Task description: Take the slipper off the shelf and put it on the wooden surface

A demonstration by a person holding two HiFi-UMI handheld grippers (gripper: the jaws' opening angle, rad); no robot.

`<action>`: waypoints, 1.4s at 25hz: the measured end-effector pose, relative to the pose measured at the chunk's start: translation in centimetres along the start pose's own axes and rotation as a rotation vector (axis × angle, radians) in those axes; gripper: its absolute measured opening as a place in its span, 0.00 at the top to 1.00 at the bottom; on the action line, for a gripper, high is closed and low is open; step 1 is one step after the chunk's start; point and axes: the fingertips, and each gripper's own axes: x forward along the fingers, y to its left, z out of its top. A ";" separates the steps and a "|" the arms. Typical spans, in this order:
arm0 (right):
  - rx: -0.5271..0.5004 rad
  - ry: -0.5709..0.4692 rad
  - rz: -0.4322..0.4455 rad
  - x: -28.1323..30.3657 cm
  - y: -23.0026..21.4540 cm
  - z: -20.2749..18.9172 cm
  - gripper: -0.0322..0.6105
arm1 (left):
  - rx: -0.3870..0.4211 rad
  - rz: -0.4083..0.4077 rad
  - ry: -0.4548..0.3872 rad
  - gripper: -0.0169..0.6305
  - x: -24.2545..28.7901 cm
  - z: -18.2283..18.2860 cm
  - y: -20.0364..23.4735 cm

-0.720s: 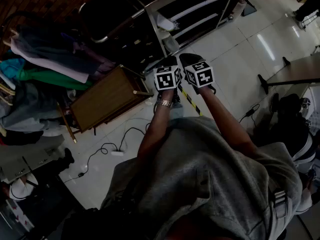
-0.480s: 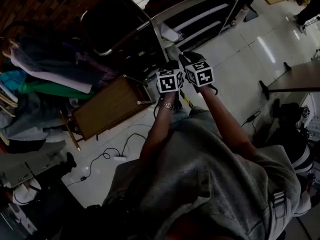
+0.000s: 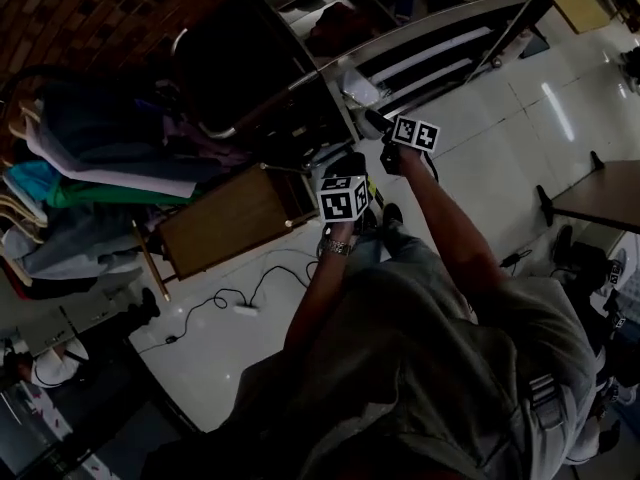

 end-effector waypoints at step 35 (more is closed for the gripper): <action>-0.549 -0.181 -0.284 -18.3 -2.0 4.1 0.85 | 0.015 0.067 -0.073 0.95 2.1 1.8 -4.8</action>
